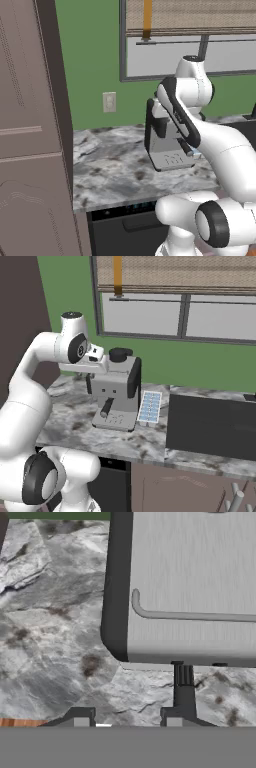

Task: The ice cube tray has been filled with water. Take the tray and place it in the freezer to make ice. Close the freezer door after placing the tray.

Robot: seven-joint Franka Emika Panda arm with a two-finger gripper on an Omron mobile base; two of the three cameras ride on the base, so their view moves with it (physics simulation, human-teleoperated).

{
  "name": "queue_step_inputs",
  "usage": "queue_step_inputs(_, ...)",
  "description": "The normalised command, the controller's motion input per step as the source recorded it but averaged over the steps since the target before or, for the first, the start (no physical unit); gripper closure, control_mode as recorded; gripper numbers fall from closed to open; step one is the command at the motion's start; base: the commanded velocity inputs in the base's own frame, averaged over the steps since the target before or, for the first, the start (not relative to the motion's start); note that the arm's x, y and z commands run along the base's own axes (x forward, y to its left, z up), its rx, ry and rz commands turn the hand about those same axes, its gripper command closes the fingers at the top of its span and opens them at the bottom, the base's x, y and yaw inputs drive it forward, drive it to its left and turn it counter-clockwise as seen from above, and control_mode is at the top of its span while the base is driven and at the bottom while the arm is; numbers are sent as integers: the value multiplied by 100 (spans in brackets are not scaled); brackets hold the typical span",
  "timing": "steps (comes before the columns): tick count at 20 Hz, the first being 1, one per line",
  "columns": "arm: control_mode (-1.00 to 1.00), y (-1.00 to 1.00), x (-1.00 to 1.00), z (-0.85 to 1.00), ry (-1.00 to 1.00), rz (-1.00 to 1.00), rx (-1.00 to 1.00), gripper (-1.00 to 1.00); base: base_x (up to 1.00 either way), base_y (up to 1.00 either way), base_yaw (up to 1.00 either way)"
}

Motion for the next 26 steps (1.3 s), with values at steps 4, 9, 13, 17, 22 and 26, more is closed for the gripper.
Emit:
queue_step_inputs(4, -100, -13, -14, 0, 0, -3, 0, -100, 0, 0, 0)
queue_step_inputs(9, -100, -52, -30, -10, -3, -8, 0, -100, 0, 0, 0)
queue_step_inputs(13, -100, -59, -30, -17, -8, -8, 0, -100, 0, 0, 0)
queue_step_inputs(17, -100, -47, -18, -16, -6, -8, 1, -100, 0, 0, 0)
queue_step_inputs(22, -100, -30, -20, -24, -4, -8, 1, -100, 0, 0, 0)
queue_step_inputs(26, -100, -61, 0, -37, 0, -22, 19, -100, 0, 0, 0)
